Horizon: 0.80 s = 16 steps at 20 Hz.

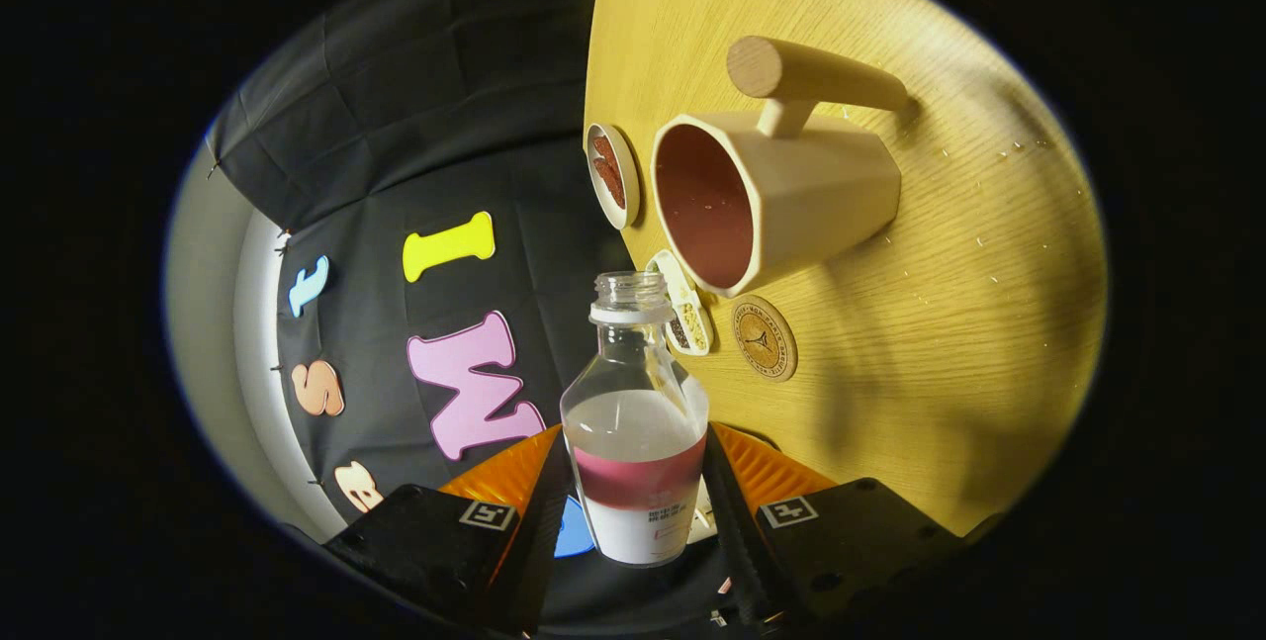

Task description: Take the bottle from table, then pour the juice into the cup, finally place the bottle on the coaster

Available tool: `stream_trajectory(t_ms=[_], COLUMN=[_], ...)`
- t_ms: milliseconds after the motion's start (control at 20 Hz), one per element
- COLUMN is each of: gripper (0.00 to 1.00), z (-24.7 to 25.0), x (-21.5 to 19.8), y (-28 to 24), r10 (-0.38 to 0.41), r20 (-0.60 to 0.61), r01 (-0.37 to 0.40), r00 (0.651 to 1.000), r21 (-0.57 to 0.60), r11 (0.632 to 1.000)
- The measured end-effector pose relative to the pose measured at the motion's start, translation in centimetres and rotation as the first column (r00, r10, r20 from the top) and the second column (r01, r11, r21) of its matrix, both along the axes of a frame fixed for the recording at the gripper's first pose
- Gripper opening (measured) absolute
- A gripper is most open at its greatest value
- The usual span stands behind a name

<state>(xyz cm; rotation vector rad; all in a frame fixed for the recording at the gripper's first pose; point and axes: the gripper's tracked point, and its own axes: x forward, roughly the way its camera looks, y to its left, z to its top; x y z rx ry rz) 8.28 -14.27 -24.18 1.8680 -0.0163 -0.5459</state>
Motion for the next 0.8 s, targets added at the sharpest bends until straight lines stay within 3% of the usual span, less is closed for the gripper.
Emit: stream_trajectory(t_ms=[800], gripper=[0.74], z=[0.52], x=[0.77], y=[-0.14], r10=[-0.051], r20=[0.014], r01=[0.05], r00=[0.999], r21=[0.062], r11=[0.997])
